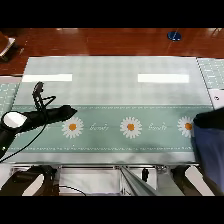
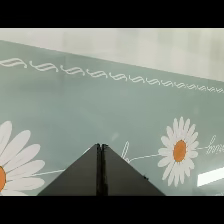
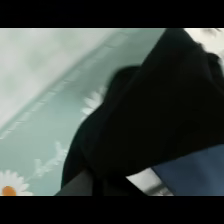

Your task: Fold the shirts.

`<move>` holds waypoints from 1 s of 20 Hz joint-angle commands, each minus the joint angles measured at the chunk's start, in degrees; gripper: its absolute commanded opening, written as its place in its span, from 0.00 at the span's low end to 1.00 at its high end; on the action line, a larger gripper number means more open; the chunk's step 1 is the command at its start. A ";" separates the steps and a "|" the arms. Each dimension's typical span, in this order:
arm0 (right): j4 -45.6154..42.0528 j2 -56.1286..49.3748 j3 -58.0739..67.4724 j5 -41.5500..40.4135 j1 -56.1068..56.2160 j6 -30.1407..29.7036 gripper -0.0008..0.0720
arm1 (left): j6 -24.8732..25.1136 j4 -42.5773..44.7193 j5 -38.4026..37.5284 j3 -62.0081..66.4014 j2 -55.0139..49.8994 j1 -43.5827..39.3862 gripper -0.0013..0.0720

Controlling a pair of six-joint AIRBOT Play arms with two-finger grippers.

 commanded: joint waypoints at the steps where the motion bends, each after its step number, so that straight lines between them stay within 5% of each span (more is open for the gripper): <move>1: -11.45 8.31 -10.99 2.21 -7.65 1.22 0.04 | 0.00 -1.03 0.83 0.00 -0.02 0.00 0.05; 6: -25.00 18.71 -28.76 0.81 -9.77 4.42 0.09 | 0.00 -2.08 0.63 0.00 -0.02 -0.02 0.05; 8: -25.51 19.34 -34.49 1.77 -9.77 4.31 0.57 | 0.02 -2.08 0.72 0.00 -0.02 0.00 0.05; 9: -24.70 18.47 -35.74 1.84 -9.77 3.89 0.58 | -0.02 -2.10 1.55 0.00 -0.02 0.00 0.05; 13: -20.00 11.80 -29.16 -3.43 -9.77 3.72 0.56 | 0.59 -4.44 7.10 2.95 -0.02 0.07 0.11; 14: -16.28 9.51 -24.72 -5.60 -9.77 3.69 0.46 | 3.15 -4.44 7.08 5.77 -0.02 0.13 0.10; 16: -1.36 4.00 -15.15 -8.96 -9.75 2.32 0.05 | 5.88 -4.44 7.06 13.79 -0.44 0.13 0.05; 18: 19.17 -1.31 -8.61 -14.64 -6.49 1.84 0.04 | 6.54 -4.44 6.78 24.61 -2.89 -0.28 0.05; 20: 29.29 -4.31 -5.57 -23.21 4.72 -2.91 0.04 | 6.51 -4.42 4.48 36.13 -7.28 -2.14 0.05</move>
